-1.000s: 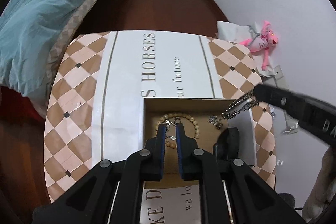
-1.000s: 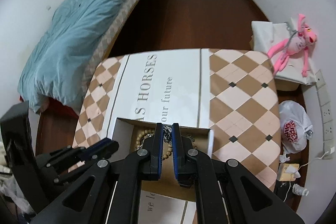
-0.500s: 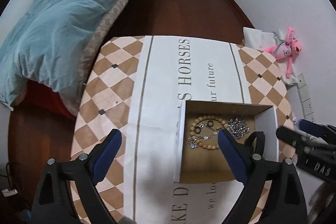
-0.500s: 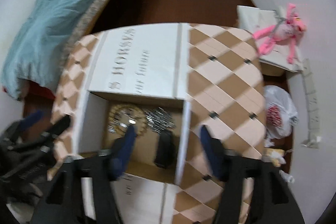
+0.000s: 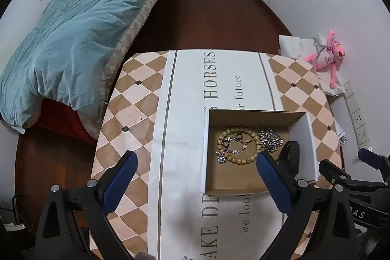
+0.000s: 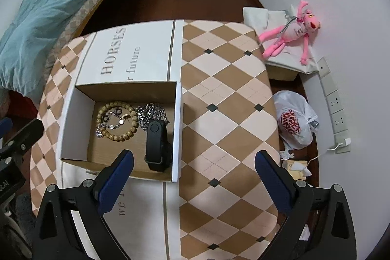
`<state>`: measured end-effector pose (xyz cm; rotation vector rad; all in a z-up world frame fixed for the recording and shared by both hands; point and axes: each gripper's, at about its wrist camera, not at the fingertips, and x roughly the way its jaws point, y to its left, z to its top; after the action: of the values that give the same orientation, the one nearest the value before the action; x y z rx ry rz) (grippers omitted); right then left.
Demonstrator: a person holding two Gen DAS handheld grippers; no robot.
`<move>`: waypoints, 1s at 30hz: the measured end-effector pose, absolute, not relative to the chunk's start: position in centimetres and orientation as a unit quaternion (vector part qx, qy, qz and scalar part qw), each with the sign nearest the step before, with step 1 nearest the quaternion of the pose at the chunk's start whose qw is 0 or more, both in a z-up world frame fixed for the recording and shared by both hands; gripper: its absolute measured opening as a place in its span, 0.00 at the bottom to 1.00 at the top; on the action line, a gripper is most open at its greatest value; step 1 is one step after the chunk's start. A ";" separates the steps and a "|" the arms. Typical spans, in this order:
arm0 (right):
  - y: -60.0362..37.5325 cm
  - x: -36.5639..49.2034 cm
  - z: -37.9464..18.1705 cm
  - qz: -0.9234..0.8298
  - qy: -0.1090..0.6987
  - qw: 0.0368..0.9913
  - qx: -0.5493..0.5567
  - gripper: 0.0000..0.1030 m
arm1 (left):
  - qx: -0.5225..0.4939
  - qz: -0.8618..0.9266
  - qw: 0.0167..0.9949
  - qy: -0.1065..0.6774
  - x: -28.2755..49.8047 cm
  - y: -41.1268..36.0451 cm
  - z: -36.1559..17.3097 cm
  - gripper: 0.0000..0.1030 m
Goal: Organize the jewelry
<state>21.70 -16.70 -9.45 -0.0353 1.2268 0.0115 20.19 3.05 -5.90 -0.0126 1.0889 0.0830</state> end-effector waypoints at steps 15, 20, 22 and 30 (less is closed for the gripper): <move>-17.2 13.1 1.7 -0.009 0.473 0.881 -0.010 0.98 | -0.015 0.019 0.897 0.442 13.0 2.2 2.9 0.97; -17.4 9.7 5.6 -0.005 0.441 0.898 -0.004 0.98 | -0.004 0.024 0.909 0.417 10.2 2.0 6.0 0.97; -17.5 8.6 6.7 -0.005 0.432 0.902 -0.001 0.98 | 0.000 0.027 0.911 0.412 9.2 2.0 6.8 0.97; -17.4 4.6 10.0 -0.008 0.399 0.917 -0.014 1.00 | -0.010 0.038 0.915 0.402 6.0 2.2 8.3 0.97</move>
<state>4.60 -17.38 9.98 -0.0282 0.8206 -0.0164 5.98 2.23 8.28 -0.0201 0.8276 0.0780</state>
